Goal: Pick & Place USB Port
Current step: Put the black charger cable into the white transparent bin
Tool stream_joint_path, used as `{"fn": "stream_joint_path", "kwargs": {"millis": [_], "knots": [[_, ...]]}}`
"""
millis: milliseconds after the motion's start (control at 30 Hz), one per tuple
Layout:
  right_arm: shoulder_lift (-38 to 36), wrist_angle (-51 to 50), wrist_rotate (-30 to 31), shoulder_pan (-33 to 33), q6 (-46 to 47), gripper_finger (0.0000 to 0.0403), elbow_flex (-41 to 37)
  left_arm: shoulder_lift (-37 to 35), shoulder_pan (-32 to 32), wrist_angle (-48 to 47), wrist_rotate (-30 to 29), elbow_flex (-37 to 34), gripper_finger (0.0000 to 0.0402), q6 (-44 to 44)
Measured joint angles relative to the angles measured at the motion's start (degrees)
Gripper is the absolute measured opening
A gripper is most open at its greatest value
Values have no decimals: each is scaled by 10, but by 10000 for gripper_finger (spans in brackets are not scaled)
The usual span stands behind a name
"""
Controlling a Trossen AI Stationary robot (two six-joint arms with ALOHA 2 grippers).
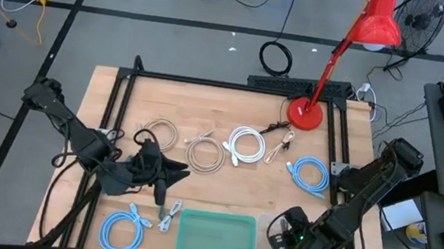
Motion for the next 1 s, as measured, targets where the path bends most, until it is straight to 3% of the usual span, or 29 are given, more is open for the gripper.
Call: {"fn": "stream_joint_path", "kwargs": {"millis": [1000], "knots": [[30,-6,-43,-23,-22,29,-1,0,-8,9,-5,0,124,1]]}}
